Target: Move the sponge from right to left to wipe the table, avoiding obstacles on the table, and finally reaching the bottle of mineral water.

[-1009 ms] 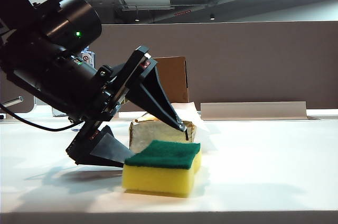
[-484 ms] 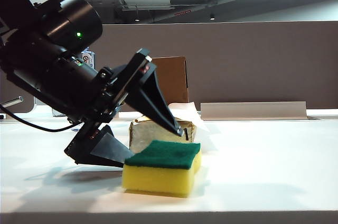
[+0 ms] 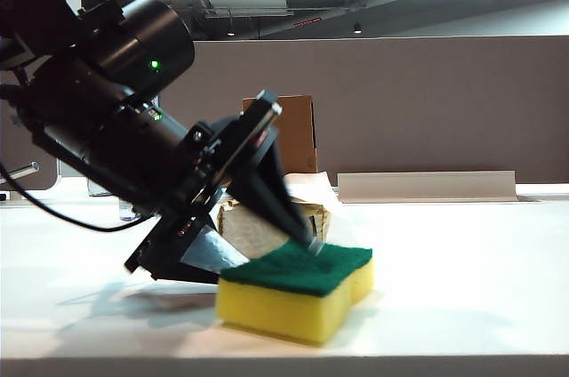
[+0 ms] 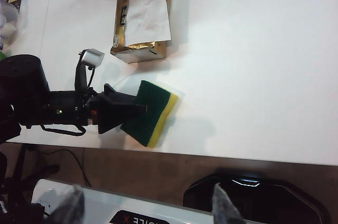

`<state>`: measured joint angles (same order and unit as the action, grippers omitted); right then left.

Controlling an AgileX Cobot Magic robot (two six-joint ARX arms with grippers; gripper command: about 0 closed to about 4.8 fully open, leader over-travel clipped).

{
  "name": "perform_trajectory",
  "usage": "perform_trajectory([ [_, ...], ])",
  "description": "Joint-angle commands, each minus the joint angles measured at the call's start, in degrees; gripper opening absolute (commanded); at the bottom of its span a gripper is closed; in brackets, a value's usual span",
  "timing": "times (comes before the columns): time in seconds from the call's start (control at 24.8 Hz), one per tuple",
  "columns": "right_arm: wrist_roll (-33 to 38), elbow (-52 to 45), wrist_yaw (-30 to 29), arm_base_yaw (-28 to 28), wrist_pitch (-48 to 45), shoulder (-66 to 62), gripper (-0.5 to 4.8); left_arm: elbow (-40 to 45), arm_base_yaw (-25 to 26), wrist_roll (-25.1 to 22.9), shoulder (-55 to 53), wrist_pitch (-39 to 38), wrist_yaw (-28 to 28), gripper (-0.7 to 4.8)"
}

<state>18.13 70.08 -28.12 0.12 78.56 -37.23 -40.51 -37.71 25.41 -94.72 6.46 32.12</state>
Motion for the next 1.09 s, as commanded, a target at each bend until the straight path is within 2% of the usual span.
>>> perform_trajectory([
  [0.04, -0.2, 0.2, -0.1, 0.0, -0.4, 0.1, 3.10, 0.5, -0.1, 0.3, -0.5, -3.6, -1.1, 1.49],
  [0.28, -0.2, 0.2, -0.1, 0.0, -0.4, 0.1, 3.10, 0.5, -0.1, -0.2, -0.5, -4.4, -1.5, 1.41],
  [0.32, -0.2, 0.2, -0.1, 0.0, -0.4, 0.1, 3.10, 0.5, -0.1, -0.4, -0.5, -4.4, -1.5, 1.20],
  [0.36, -0.2, 0.2, -0.1, 0.0, -0.4, 0.1, 3.10, 0.5, -0.1, -0.9, -0.5, -4.3, -1.5, 0.37],
  [0.4, -0.2, 0.2, -0.1, 0.0, -0.4, 0.1, 3.10, 0.5, -0.2, -1.4, -0.5, -4.3, -1.5, -0.13],
  [1.09, -0.2, 0.2, -0.1, 0.0, -0.3, 0.1, 3.10, 0.5, 0.0, -2.9, -0.4, -4.5, -4.1, -0.05],
])
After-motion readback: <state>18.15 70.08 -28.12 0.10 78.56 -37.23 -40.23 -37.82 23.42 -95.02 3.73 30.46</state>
